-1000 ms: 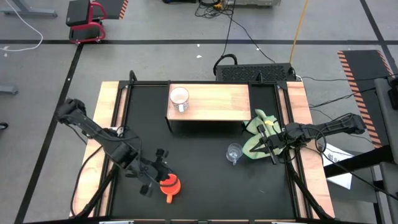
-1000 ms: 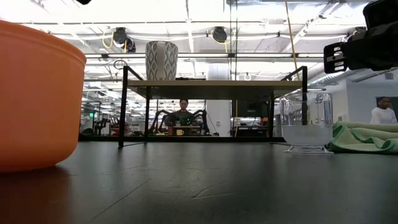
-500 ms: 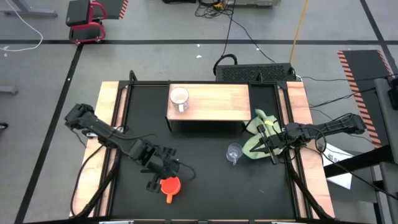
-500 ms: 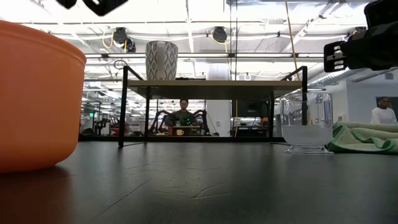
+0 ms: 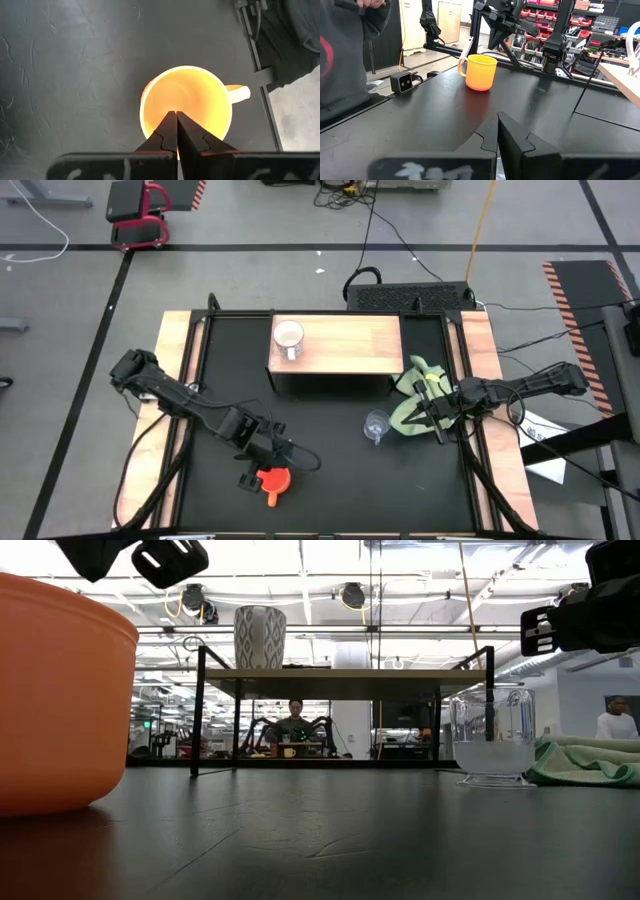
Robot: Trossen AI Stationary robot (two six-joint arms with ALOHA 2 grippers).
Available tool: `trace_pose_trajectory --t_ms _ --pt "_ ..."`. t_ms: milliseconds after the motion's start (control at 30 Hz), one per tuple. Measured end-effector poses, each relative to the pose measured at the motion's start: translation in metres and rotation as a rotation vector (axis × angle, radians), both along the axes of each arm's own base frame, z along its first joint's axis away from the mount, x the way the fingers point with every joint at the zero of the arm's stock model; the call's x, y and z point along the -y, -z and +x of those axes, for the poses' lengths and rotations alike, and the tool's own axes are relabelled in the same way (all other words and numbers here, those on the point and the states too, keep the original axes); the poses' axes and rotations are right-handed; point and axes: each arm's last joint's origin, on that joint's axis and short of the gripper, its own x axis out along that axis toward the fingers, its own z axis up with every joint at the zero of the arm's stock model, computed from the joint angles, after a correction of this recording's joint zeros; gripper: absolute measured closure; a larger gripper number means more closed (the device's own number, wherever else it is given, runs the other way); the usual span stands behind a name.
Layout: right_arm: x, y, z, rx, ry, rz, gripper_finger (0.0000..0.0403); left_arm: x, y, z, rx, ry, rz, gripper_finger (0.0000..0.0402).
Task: Stack small to large cups/mugs on shelf
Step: Put the orange cup on the shelf
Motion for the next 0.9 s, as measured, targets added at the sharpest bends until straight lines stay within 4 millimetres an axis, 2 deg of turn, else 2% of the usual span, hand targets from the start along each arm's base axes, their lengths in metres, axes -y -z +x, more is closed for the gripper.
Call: trace_pose_trajectory --t_ms 333,633,900 --pt "0.0 0.0003 0.0 -0.003 0.0 -0.001 0.0403 0.0016 0.0039 0.0013 0.001 0.007 0.025 0.0393" --pt "0.0 0.0004 0.0 -0.004 0.0 -0.001 0.0403 0.0011 0.0033 0.0027 -0.007 -0.038 -0.003 0.0362" --pt "0.0 0.0004 0.0 -0.004 0.0 -0.001 0.0403 0.0012 0.003 0.0037 0.0 -0.047 -0.011 0.0314"
